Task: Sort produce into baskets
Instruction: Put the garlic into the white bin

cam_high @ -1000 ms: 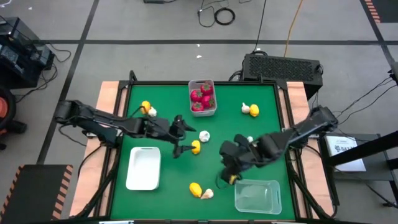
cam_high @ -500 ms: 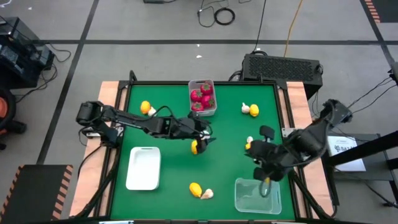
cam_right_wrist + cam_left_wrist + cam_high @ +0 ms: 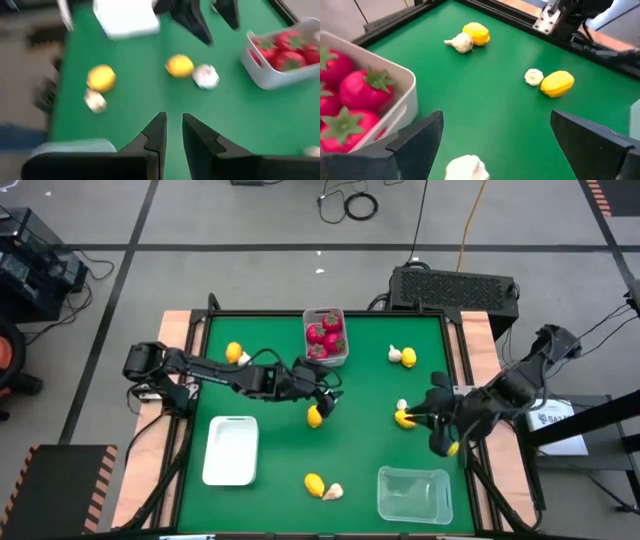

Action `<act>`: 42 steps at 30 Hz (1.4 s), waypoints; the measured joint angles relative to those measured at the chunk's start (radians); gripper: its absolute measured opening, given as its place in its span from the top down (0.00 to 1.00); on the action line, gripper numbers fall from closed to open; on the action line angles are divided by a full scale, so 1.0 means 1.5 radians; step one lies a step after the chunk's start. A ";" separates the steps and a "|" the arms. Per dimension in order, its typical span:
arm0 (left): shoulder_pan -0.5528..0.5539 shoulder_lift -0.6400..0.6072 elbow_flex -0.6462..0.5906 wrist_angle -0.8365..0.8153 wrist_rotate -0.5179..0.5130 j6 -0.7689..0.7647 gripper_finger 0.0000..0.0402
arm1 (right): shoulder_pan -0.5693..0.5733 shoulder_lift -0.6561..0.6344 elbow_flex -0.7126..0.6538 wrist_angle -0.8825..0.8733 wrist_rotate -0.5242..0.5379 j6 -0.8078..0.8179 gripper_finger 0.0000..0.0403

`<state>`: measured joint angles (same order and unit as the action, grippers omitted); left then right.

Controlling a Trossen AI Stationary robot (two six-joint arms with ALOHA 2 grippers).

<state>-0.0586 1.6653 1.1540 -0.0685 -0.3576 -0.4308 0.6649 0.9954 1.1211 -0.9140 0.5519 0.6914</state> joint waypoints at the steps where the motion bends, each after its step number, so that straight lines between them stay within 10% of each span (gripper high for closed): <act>1: 0.002 0.000 0.000 -0.001 0.003 0.013 0.07 | -0.004 -0.015 -0.022 0.048 0.001 -0.001 0.87; 17: 0.039 0.045 0.000 0.037 0.185 0.196 0.07 | -0.050 0.011 -0.168 0.520 0.001 0.004 0.87; 42: 0.082 0.145 -0.001 0.036 0.305 0.257 0.08 | -0.063 0.059 -0.168 0.555 -0.002 0.079 0.87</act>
<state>0.0650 1.8823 1.1520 -0.0142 0.0994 -0.0455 0.5701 1.0835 0.8696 -0.0818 0.5489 0.8100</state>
